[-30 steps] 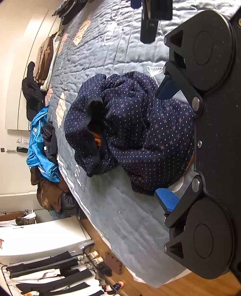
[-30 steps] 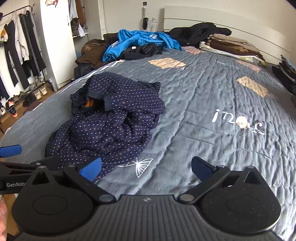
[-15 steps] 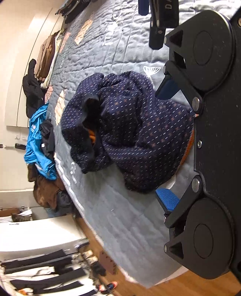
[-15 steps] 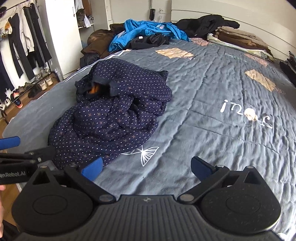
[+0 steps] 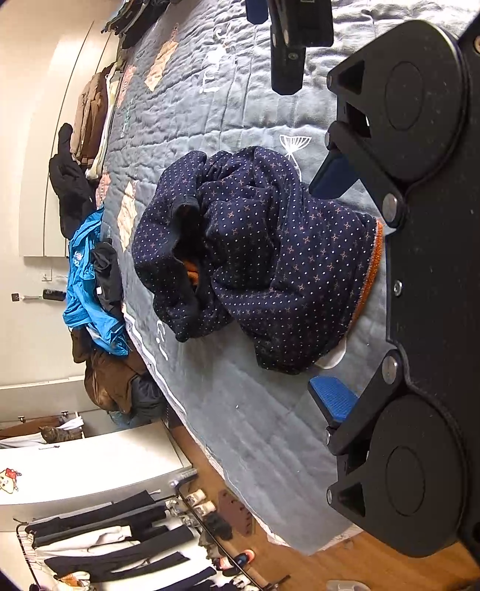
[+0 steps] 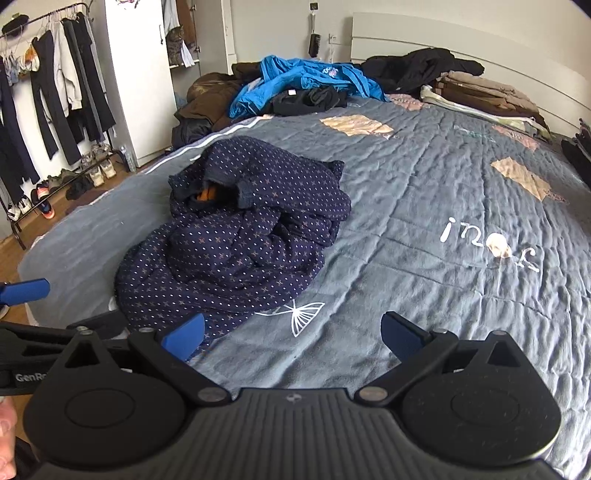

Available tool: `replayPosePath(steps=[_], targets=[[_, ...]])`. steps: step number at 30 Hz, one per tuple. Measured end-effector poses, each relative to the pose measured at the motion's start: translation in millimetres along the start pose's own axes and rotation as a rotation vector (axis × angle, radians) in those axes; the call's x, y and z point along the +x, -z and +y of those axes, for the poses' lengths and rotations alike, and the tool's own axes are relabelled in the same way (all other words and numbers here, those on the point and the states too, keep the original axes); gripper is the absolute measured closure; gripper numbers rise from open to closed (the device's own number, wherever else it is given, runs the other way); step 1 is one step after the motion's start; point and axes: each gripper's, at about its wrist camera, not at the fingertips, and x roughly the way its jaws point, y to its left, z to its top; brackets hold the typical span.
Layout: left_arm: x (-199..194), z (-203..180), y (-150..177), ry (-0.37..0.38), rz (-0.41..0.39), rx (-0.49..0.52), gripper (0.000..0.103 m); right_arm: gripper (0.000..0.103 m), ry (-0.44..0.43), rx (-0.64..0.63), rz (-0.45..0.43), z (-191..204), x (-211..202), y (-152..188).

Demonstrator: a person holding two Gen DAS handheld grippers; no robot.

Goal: Fold clothes
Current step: 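Move both grippers toward the crumpled navy dotted garment on the bed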

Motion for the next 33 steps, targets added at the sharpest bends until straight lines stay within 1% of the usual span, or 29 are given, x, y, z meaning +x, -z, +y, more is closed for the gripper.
replayPosePath(steps=[4, 8, 15, 25, 33], targets=[[-2.3, -4.2, -0.2, -0.009, -0.022, 0.027, 0.000, 0.001, 0.001, -0.013, 0.001, 3.6, 2.2, -4.9], [-1.5, 0.3, -1.6, 0.018, -0.022, -0.005, 0.000, 0.001, 0.001, -0.010, 0.004, 1.4, 4.1, -6.7], [-1.6, 6.6, -2.6, 0.026, -0.030, -0.026, 0.000, 0.001, 0.009, -0.017, 0.008, 4.4, 4.7, -4.6], [0.8, 6.0, -1.8, 0.036, -0.028, -0.025, 0.000, 0.001, 0.014, -0.022, 0.014, 5.5, 7.3, -3.1], [1.8, 12.7, -1.7, 0.040, -0.025, -0.036, 0.000, 0.001, 0.011, -0.028, 0.016, 7.0, 8.1, -2.5]])
